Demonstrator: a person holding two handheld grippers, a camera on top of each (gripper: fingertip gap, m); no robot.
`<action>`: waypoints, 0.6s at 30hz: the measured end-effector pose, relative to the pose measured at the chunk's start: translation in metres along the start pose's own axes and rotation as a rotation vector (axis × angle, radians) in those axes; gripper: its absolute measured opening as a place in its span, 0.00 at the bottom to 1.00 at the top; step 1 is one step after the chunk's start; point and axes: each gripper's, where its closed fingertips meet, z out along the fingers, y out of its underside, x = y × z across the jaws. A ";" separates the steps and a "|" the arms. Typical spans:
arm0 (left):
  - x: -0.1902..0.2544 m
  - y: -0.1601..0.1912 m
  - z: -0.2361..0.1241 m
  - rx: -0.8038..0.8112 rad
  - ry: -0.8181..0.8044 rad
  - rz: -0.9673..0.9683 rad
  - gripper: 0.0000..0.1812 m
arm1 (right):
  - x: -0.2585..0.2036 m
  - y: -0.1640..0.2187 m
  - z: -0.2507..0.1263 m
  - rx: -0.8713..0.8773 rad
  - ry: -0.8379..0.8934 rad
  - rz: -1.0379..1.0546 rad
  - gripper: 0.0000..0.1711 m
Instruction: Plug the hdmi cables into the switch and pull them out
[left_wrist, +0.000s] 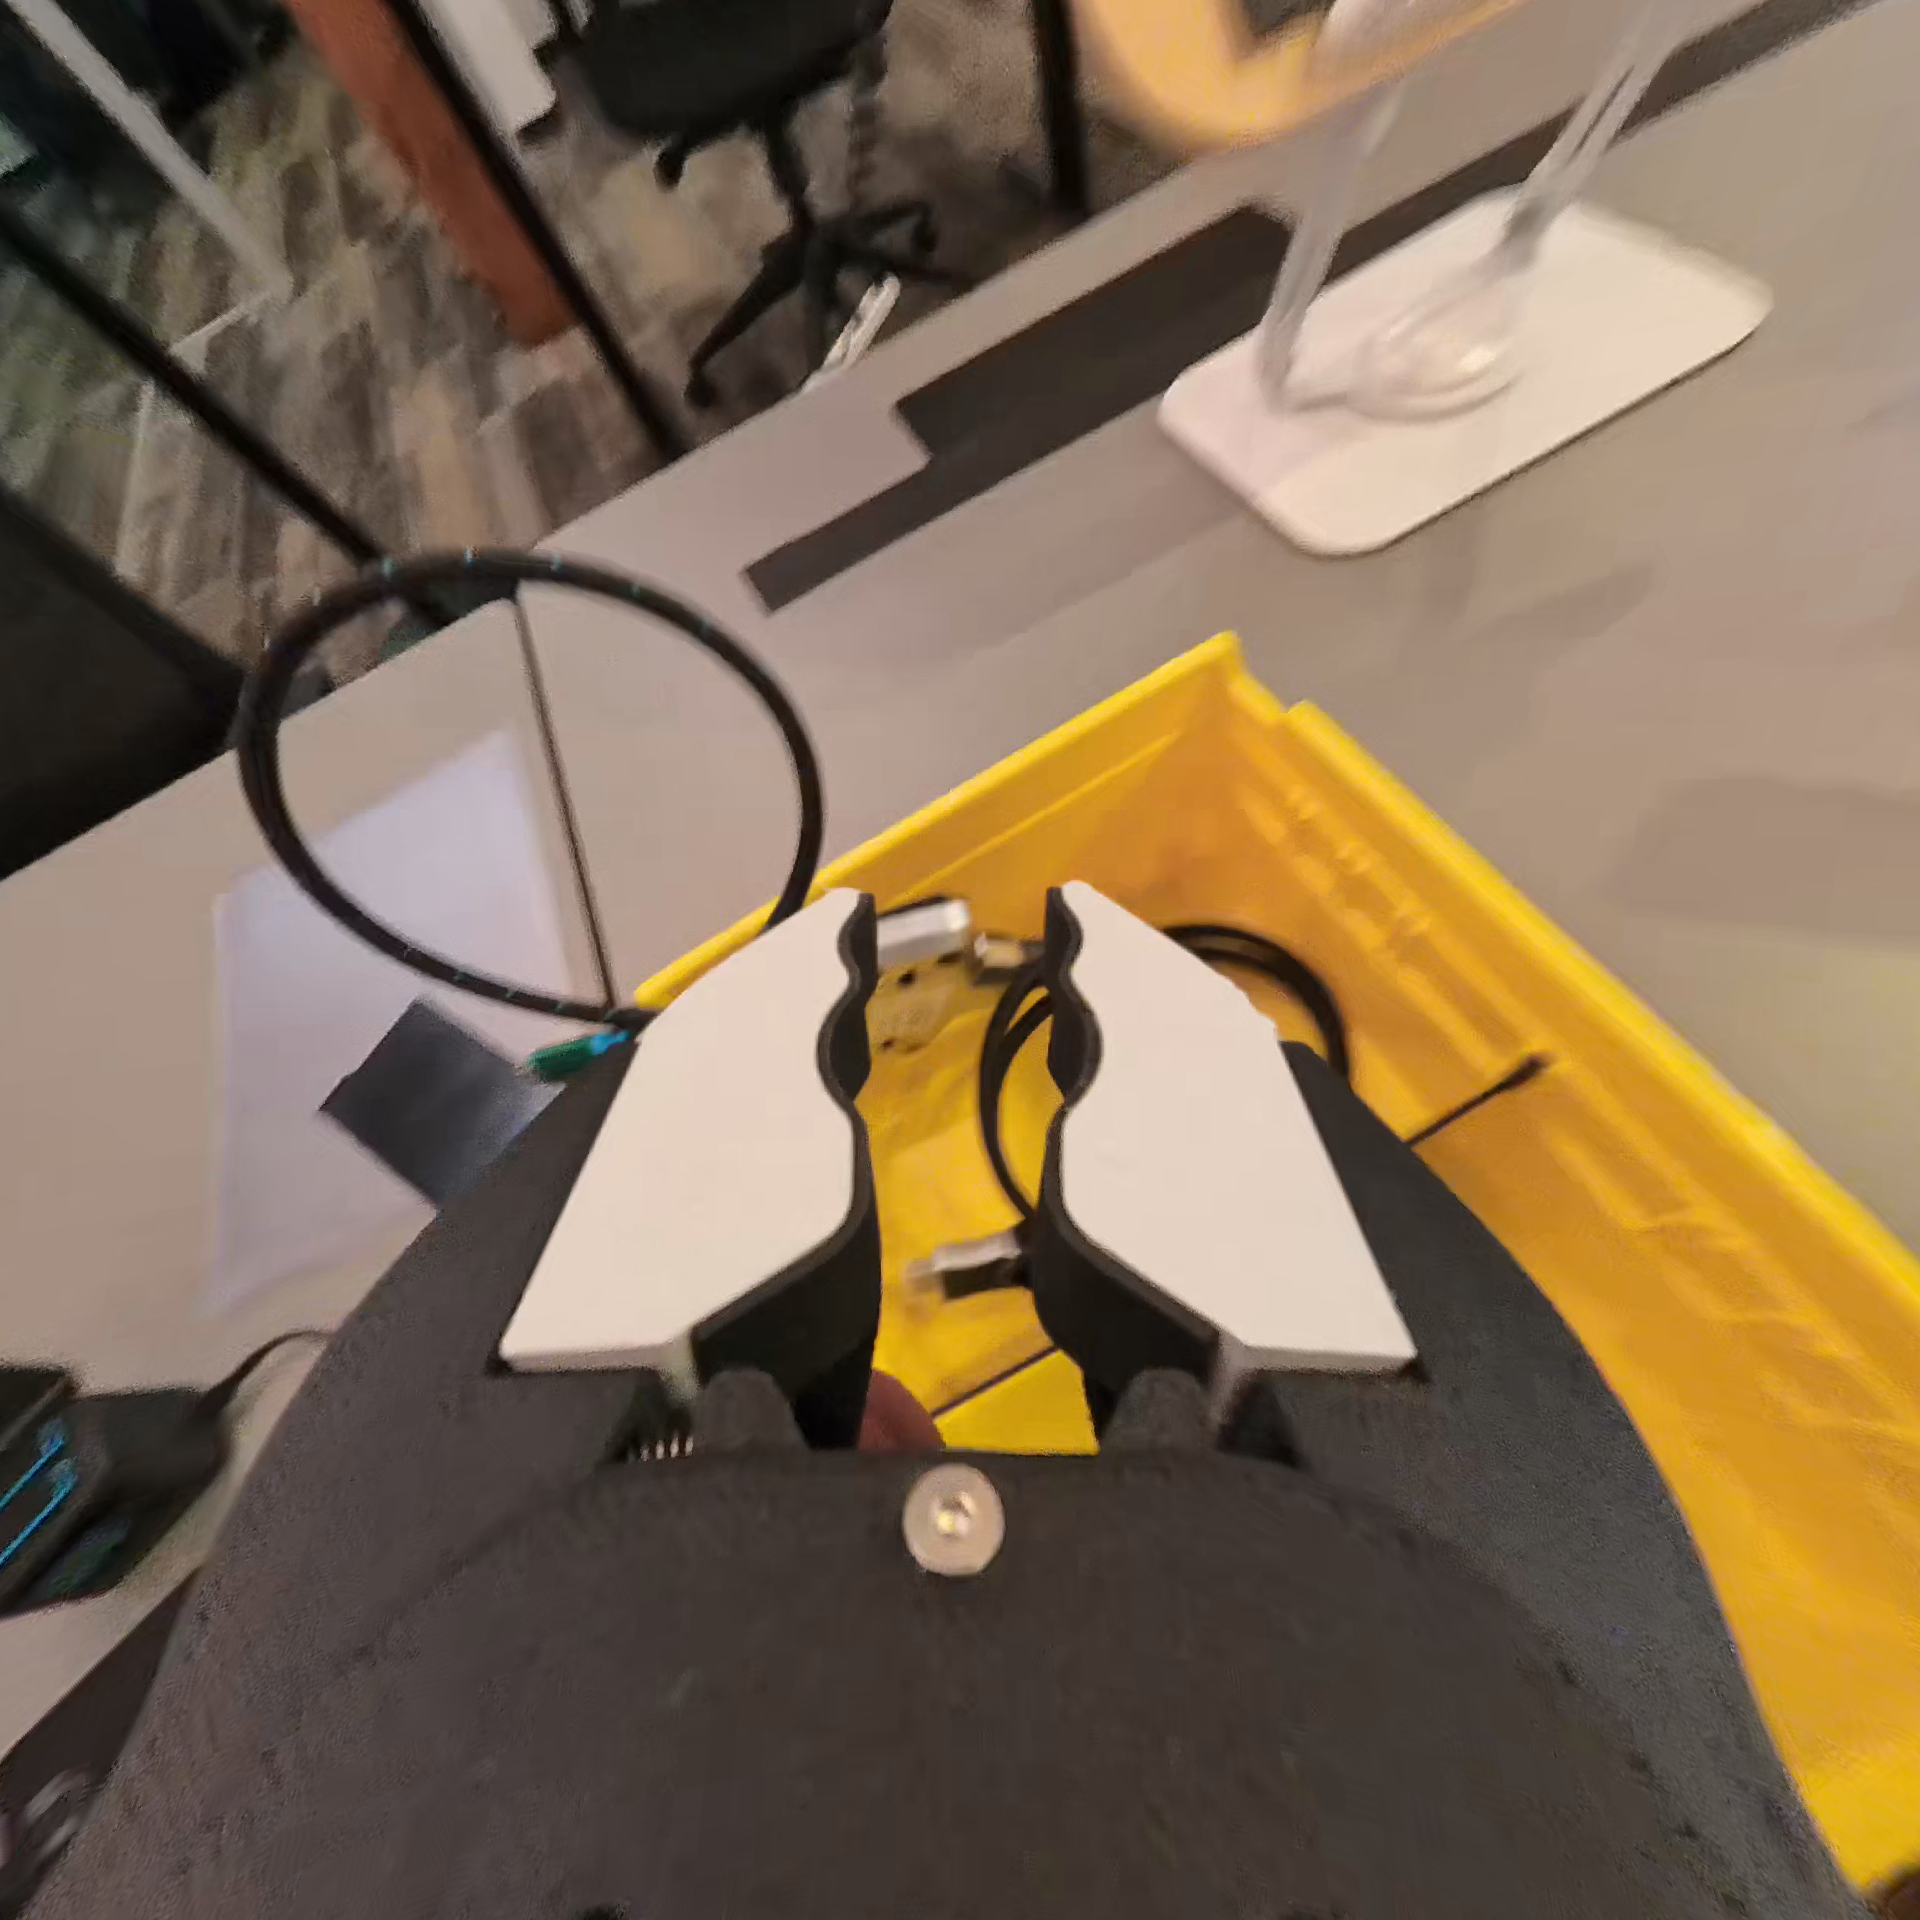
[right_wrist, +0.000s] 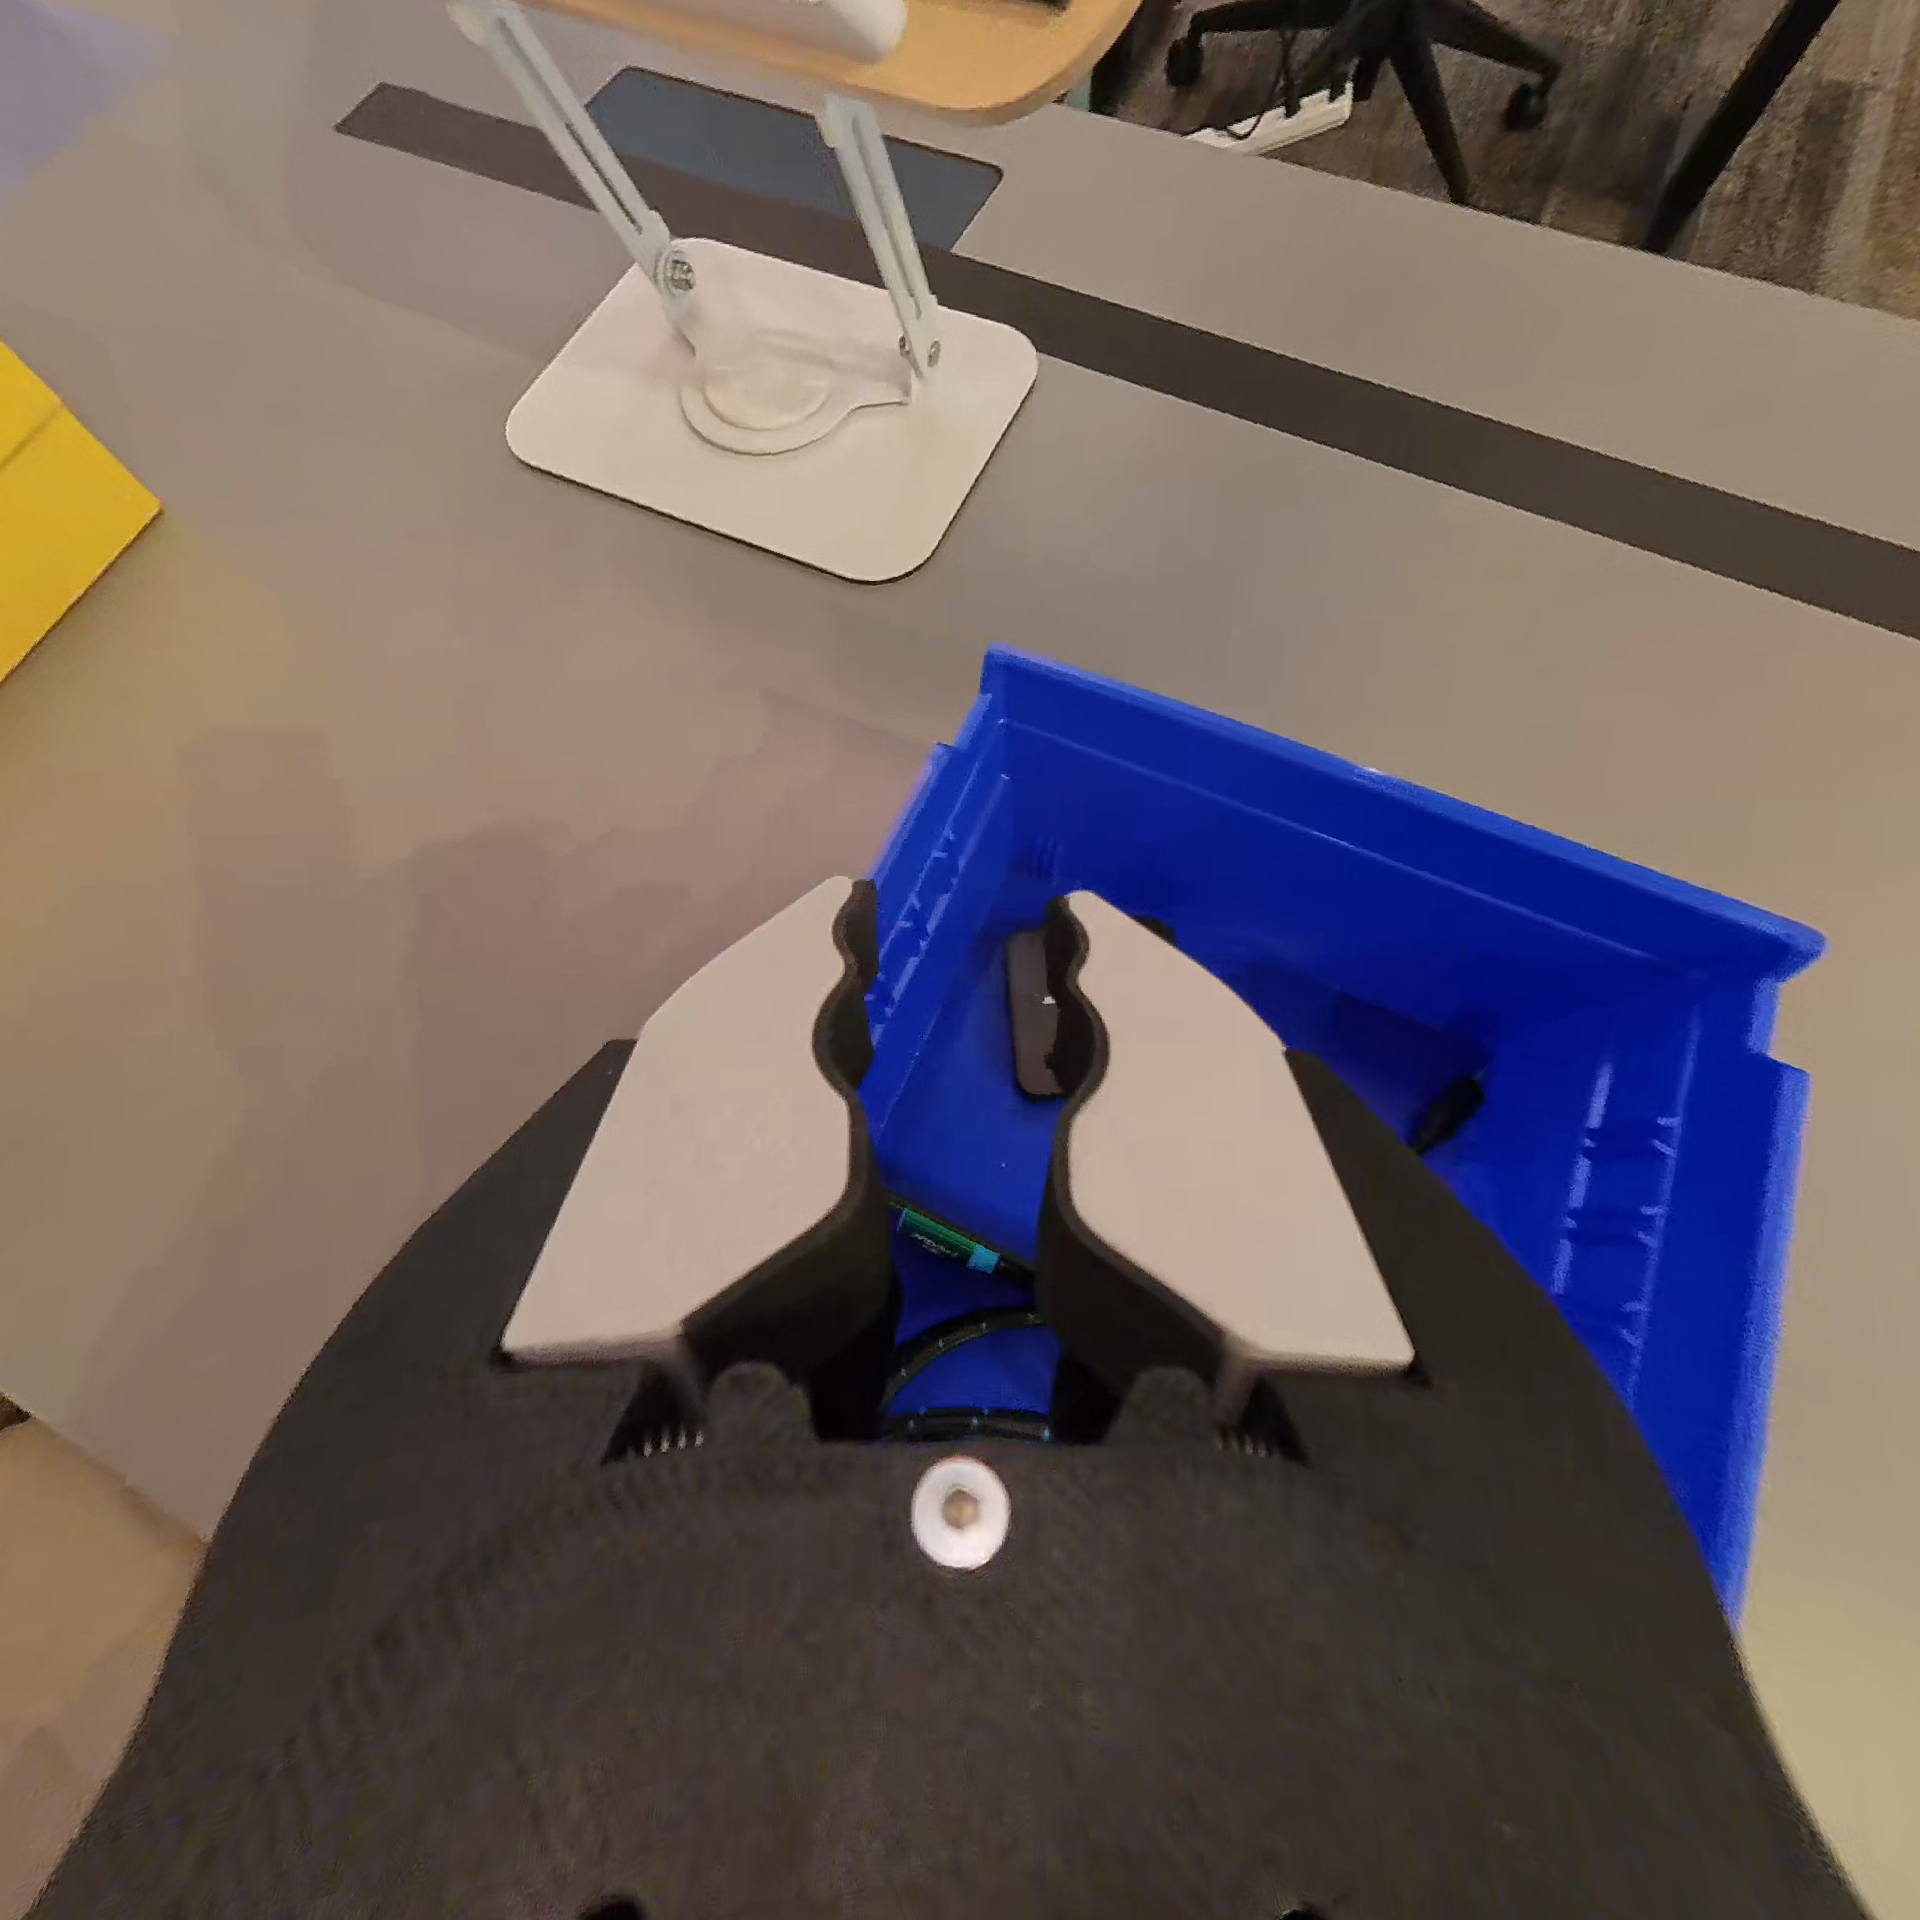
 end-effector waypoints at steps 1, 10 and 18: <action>-0.003 0.011 0.005 -0.047 -0.014 0.027 0.16 | -0.003 0.001 0.003 -0.006 -0.011 -0.003 0.18; 0.000 0.046 0.049 -0.253 -0.136 0.506 0.25 | -0.017 0.005 0.013 -0.026 -0.056 -0.035 0.18; -0.020 0.059 0.077 -0.377 -0.227 0.743 0.25 | -0.019 0.011 0.017 -0.042 -0.074 -0.031 0.18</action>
